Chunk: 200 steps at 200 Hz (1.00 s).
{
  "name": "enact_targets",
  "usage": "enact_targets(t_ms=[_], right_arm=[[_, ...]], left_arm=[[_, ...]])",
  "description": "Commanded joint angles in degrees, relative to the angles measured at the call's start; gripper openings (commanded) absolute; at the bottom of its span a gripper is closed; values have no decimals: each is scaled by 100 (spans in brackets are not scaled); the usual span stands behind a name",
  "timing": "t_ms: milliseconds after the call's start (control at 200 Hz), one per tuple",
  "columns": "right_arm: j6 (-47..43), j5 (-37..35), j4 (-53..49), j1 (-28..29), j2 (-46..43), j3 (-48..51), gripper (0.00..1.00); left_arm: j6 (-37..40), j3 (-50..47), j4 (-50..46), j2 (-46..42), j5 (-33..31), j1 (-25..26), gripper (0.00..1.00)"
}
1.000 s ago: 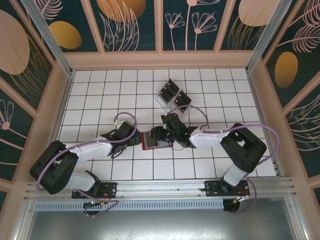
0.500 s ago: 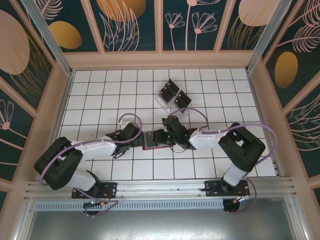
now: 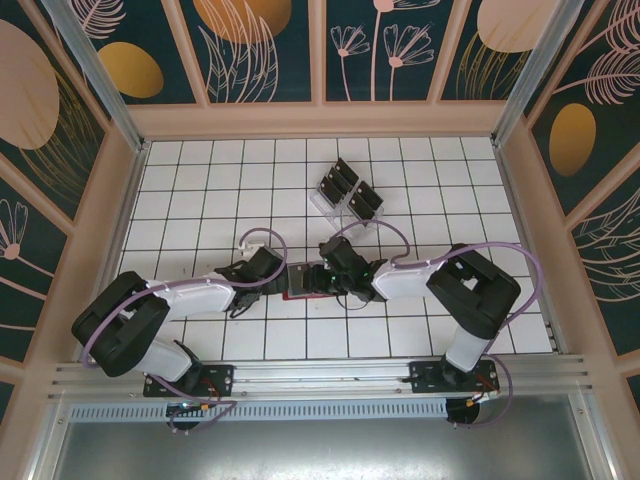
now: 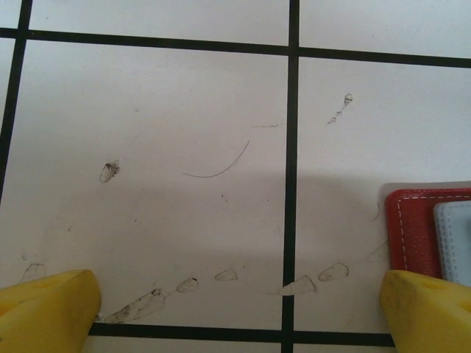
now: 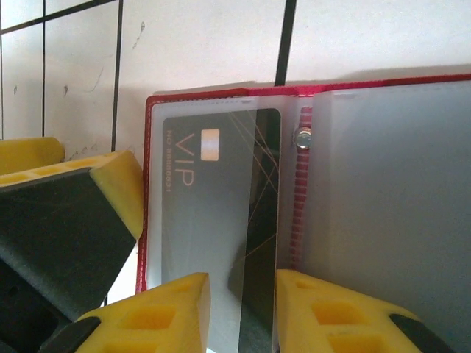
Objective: Put the credit cards into the card holder
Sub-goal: Insert the credit card into the card holder.
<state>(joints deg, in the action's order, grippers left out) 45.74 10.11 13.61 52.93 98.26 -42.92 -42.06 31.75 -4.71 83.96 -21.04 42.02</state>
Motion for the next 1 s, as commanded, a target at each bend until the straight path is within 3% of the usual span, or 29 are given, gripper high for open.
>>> enact_targets(t_ms=[0, 390, 631, 996], right_arm=[[-8, -39, -56, 124, 123, -201, 31], [-256, -175, -513, 394, 416, -705, 38], [-410, -470, -894, 402, 131, -751, 43], [-434, -625, -1073, 333, -69, -740, 37]], left_arm=[[-70, -90, 109, 183, 117, 4, 98], [-169, -150, 194, 140, 118, 35, 99], [-263, -31, -197, -435, -297, 39, 99], [-208, -22, -540, -771, -569, 31, 99]])
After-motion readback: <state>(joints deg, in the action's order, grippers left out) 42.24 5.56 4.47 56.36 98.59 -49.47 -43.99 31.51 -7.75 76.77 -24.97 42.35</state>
